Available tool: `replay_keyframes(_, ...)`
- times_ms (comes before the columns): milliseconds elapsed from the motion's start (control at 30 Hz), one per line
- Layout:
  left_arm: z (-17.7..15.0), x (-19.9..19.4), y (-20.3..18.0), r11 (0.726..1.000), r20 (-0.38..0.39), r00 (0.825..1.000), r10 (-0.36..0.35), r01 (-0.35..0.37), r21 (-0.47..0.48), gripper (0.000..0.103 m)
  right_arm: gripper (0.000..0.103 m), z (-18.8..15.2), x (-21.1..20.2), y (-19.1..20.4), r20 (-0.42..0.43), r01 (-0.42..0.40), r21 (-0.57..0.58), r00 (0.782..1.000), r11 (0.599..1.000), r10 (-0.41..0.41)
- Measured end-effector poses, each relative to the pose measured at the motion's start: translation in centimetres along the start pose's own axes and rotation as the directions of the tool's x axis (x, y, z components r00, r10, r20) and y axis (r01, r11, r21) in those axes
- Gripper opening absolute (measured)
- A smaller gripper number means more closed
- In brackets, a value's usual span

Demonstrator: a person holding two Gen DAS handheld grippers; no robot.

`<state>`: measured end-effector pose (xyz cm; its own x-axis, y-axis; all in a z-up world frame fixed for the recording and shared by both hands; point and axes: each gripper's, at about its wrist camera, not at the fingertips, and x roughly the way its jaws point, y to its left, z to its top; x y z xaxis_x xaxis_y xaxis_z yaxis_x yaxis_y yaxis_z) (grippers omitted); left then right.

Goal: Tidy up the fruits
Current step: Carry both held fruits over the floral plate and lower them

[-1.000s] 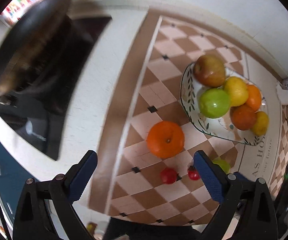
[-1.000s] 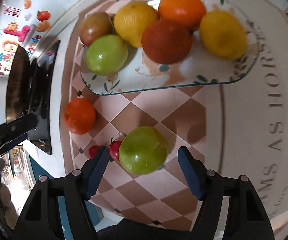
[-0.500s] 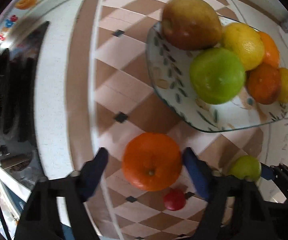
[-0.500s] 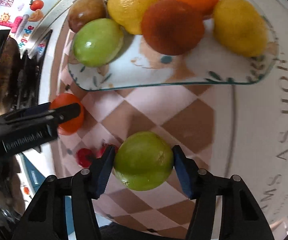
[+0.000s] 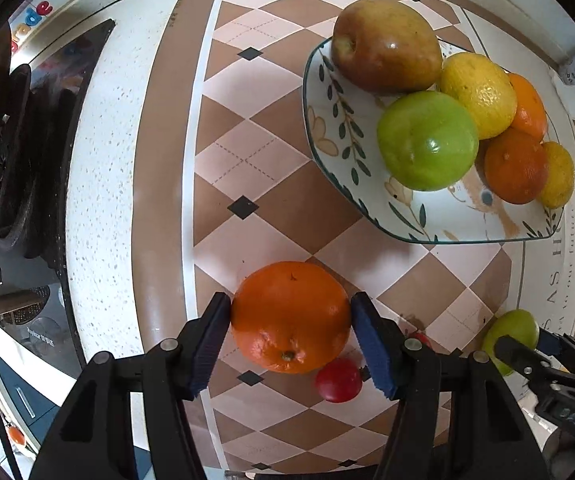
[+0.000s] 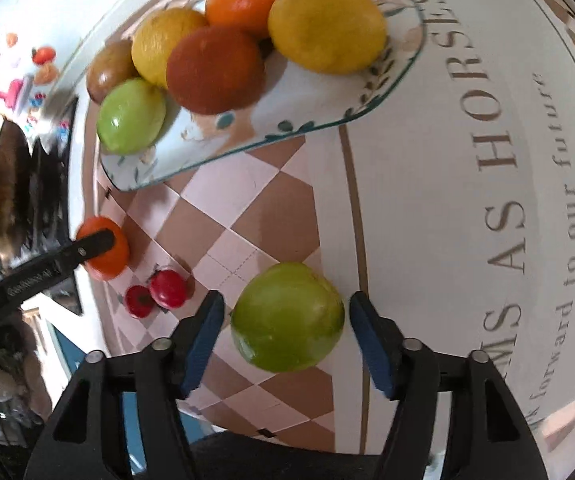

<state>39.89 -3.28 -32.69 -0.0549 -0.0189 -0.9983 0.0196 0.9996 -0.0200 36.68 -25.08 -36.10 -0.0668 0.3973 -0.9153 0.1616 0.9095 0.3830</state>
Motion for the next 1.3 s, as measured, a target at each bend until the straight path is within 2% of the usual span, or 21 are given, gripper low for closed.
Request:
replay_keyframes(200, -0.3, -0.1, 1.2, 0.999, -0.007, 0.999, -0.040, 0.040, -0.024, 0.059, 0.068, 0.0, 1.6, 0.2, -0.029, -0.023, 0.017, 0.999, 1.000, 0.023)
replay_keyframes(267, -0.6, -0.4, 1.3, 0.998, -0.007, 0.998, -0.055, 0.055, -0.031, 0.059, 0.061, -0.2, 1.9, 0.8, -0.016, -0.004, 0.004, 1.000, 1.000, 0.004)
replay_keyframes(400, -1.4, -2.3, 1.4, 0.994, 0.007, 0.995, -0.098, 0.098, -0.053, 0.059, 0.061, -0.6, 2.0, 1.9, 0.016, 0.039, -0.055, 0.999, 0.998, -0.038)
replay_keyframes(567, -1.6, -5.4, 0.7, 0.975, 0.037, 0.979, -0.199, 0.201, -0.089, 0.059, 0.060, -0.7, 1.3, 2.1, 0.039, 0.009, -0.057, 0.999, 0.998, -0.007)
replay_keyframes(667, -0.3, -6.6, -0.6, 0.962, 0.054, 0.966, -0.251, 0.255, -0.096, 0.059, 0.060, -0.7, -0.1, 1.6, 0.064, -0.002, -0.062, 0.998, 0.998, 0.006)
replay_keyframes(867, 2.9, -7.0, -4.2, 0.957, 0.064, 0.958, -0.280, 0.284, -0.059, 0.058, 0.060, 0.5, -2.4, 0.2, 0.107, -0.004, -0.050, 0.994, 0.999, 0.010)
replay_keyframes(1033, 5.0, -5.2, -6.4, 0.969, 0.054, 0.969, -0.242, 0.244, -0.037, 0.058, 0.061, 1.7, -4.8, -1.9, 0.160, -0.006, -0.021, 0.987, 1.000, 0.010)
replay_keyframes(1100, 5.3, -4.5, -6.6, 0.973, 0.048, 0.974, -0.224, 0.226, -0.051, 0.059, 0.061, 2.3, -6.1, -2.6, 0.187, -0.007, -0.011, 0.982, 1.000, 0.009)
replay_keyframes(1300, 5.5, -3.6, -6.3, 0.962, 0.043, 0.966, -0.254, 0.257, -0.091, 0.061, 0.061, 6.0, -11.0, -5.0, 0.292, -0.008, 0.021, 0.956, 1.000, 0.002)
